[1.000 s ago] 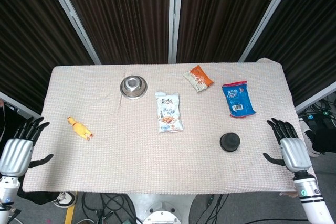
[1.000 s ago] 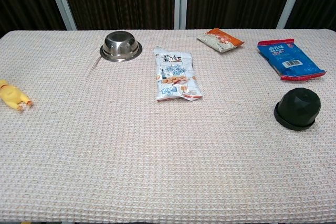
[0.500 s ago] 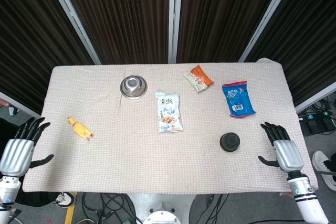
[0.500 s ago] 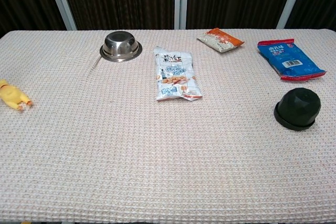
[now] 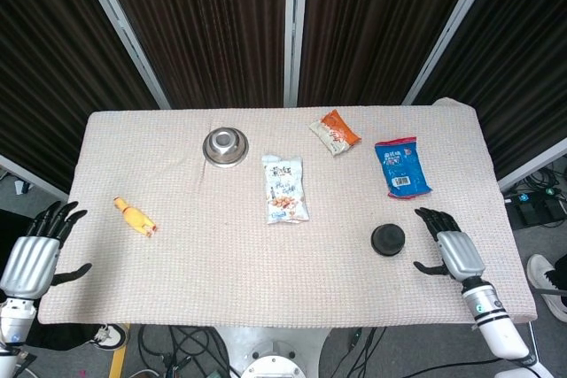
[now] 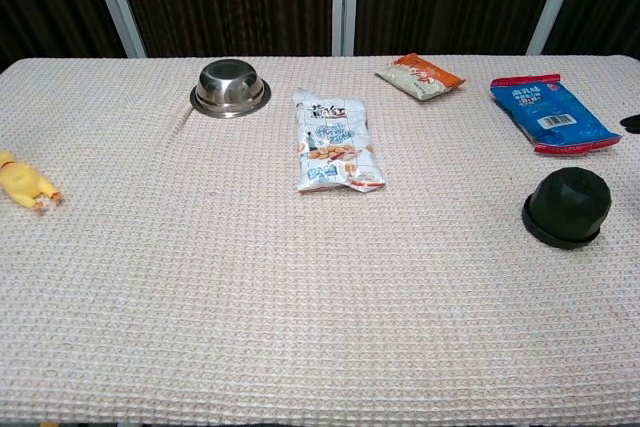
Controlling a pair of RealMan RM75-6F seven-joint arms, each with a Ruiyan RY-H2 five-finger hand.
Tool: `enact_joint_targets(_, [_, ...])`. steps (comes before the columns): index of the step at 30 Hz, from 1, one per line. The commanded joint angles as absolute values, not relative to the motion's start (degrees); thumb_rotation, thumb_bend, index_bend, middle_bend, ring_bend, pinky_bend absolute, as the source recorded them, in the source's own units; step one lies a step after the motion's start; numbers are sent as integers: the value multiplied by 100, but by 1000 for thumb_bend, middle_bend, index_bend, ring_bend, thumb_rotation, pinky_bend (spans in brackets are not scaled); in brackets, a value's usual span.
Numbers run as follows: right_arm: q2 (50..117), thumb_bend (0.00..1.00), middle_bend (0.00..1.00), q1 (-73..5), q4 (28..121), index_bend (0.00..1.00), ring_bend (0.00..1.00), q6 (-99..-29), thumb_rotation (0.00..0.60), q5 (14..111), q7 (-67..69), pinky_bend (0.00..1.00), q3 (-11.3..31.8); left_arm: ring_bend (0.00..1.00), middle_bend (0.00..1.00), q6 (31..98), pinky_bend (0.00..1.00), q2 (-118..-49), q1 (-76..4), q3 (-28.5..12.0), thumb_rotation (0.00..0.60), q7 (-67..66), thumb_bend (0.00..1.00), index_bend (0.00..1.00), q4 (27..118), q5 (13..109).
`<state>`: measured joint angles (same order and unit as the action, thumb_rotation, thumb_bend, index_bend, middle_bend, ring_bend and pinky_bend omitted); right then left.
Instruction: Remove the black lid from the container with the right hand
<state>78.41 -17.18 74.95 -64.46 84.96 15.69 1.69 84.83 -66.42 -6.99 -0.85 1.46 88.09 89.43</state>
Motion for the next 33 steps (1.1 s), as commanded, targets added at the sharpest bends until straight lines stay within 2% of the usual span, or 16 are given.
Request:
enact_joint_targets(1, [7945, 84, 57, -1807, 7412, 0, 0, -6327, 600, 8447, 1532, 0, 187, 0, 65, 8485, 127, -6652, -696, -84, 600, 183, 93, 147, 8779, 8934])
enact_joint_targets(18, [8366, 82, 75, -2111, 7094, 0, 0, -5902, 600, 8266, 1479, 0, 239, 0, 65, 8419, 127, -6593, -722, -55, 600, 185, 92, 147, 8780, 8949])
enact_joint_targets(27, [8455, 82, 145, -2258, 6990, 0, 0, -5678, 600, 8151, 1526, 0, 283, 0, 65, 8392, 127, -6592, -746, -66, 600, 125, 93, 147, 8824, 8940])
enact_joint_targets(33, [8520, 82, 151, -2297, 6925, 0, 0, -5625, 600, 8126, 1517, 0, 268, 0, 65, 8390, 127, -6600, -743, -66, 600, 142, 92, 147, 8799, 8927])
